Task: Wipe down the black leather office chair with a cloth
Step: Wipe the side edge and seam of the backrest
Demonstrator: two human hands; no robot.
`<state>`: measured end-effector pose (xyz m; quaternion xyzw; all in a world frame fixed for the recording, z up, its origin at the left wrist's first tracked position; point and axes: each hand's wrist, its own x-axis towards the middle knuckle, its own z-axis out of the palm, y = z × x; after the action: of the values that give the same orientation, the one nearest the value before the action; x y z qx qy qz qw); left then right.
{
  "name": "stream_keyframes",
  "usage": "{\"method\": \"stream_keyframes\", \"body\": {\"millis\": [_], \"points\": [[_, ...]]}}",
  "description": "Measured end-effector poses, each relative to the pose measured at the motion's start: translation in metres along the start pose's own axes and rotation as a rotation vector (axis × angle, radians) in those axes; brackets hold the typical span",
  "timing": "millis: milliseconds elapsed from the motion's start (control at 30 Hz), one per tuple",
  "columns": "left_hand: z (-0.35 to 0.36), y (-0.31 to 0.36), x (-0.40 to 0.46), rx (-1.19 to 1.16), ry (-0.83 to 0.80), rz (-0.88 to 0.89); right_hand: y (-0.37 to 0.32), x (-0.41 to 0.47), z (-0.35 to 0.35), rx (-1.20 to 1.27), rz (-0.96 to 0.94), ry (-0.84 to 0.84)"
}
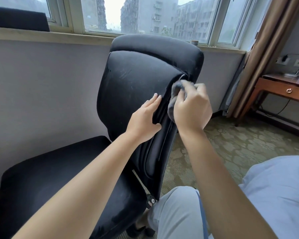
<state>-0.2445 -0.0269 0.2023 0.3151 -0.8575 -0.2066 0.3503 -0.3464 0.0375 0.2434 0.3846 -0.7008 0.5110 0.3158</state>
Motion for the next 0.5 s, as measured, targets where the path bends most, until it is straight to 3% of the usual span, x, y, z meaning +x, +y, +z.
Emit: {"method": "stream_keyframes", "body": {"millis": [233,500], "points": [[0.001,0.0,-0.002,-0.008,0.061,-0.014,0.011,-0.028,0.016,-0.109,-0.012,-0.02],[0.01,-0.004,-0.001,0.058,0.123,0.009,0.031,-0.058,0.013,-0.101,0.048,-0.345]]}}
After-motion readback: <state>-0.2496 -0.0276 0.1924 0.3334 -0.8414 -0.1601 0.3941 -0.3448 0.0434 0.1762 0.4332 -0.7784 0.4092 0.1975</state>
